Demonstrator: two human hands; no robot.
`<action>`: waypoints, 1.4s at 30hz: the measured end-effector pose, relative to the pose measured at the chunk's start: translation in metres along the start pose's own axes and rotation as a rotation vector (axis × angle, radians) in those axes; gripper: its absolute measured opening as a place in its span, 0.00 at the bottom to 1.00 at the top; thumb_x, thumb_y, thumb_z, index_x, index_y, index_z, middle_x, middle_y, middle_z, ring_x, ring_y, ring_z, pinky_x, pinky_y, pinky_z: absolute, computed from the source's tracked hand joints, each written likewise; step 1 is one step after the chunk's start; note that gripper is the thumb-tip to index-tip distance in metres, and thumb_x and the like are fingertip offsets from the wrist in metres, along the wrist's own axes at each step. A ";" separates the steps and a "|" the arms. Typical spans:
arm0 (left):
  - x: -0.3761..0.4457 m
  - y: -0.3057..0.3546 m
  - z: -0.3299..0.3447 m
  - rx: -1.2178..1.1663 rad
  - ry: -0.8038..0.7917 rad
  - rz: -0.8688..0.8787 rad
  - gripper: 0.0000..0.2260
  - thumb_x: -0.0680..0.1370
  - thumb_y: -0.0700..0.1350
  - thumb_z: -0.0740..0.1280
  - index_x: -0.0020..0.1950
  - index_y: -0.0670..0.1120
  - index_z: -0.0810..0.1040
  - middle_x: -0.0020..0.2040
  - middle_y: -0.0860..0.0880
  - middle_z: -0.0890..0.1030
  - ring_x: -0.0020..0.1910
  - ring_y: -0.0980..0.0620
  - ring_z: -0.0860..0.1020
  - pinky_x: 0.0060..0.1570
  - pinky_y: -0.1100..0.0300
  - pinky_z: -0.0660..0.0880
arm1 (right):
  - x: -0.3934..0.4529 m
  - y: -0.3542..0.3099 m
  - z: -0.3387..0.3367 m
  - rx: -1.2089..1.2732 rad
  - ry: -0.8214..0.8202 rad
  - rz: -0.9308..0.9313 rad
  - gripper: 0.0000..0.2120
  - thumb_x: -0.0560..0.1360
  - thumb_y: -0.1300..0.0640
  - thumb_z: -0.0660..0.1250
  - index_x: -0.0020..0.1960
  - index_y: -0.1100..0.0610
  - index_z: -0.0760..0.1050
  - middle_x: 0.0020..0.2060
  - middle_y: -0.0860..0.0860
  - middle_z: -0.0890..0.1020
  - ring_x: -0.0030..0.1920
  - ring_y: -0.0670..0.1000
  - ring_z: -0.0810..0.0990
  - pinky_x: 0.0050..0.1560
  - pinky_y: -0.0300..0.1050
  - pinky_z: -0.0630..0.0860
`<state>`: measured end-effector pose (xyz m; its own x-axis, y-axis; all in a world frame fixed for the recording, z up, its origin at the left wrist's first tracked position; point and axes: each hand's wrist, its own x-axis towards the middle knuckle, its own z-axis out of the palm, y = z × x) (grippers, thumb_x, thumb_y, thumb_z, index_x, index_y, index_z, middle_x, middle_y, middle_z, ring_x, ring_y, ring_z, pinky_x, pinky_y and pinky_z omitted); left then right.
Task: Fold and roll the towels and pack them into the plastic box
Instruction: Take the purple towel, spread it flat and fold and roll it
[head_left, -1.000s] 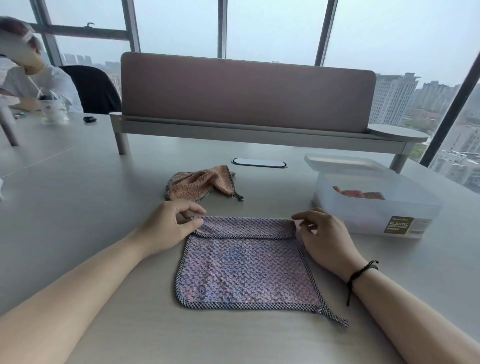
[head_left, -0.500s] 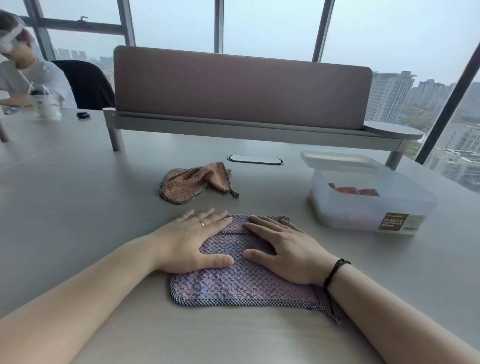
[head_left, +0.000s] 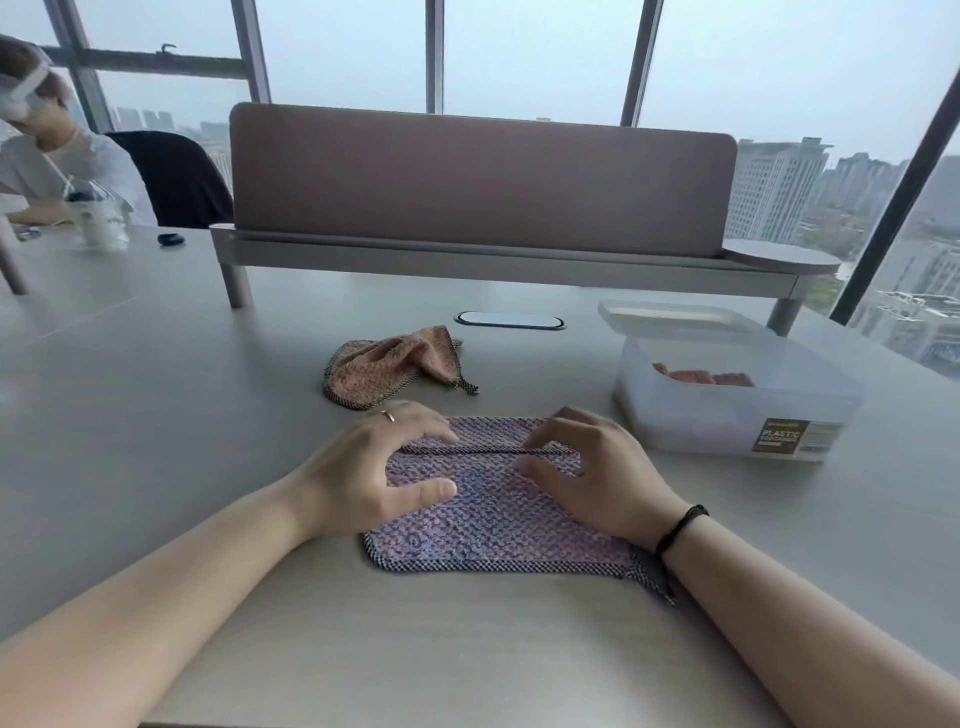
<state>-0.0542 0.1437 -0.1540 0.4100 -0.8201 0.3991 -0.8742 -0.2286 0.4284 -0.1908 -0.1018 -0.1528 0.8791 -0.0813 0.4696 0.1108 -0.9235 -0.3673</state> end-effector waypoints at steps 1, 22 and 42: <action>-0.003 0.007 0.000 -0.015 0.037 0.058 0.18 0.72 0.63 0.71 0.56 0.55 0.78 0.57 0.58 0.79 0.61 0.59 0.75 0.62 0.56 0.72 | -0.004 -0.004 -0.003 0.080 0.032 -0.013 0.17 0.71 0.34 0.67 0.42 0.47 0.80 0.40 0.43 0.81 0.43 0.44 0.79 0.46 0.47 0.77; -0.006 0.033 0.006 0.064 0.038 0.058 0.03 0.68 0.46 0.66 0.40 0.51 0.79 0.30 0.58 0.75 0.28 0.64 0.71 0.31 0.70 0.65 | -0.023 -0.040 -0.004 0.122 -0.185 -0.096 0.11 0.78 0.46 0.65 0.39 0.48 0.68 0.32 0.45 0.75 0.34 0.43 0.72 0.35 0.34 0.66; -0.001 -0.010 -0.005 -0.155 0.290 -0.339 0.05 0.71 0.51 0.71 0.45 0.53 0.83 0.34 0.43 0.83 0.33 0.46 0.79 0.40 0.55 0.75 | -0.007 0.015 -0.032 0.668 0.006 0.573 0.11 0.72 0.69 0.73 0.50 0.57 0.77 0.32 0.55 0.79 0.29 0.52 0.75 0.31 0.41 0.76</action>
<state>-0.0441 0.1492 -0.1549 0.7406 -0.5273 0.4166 -0.6385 -0.3591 0.6806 -0.2098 -0.1265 -0.1361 0.8803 -0.4689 0.0728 -0.0968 -0.3277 -0.9398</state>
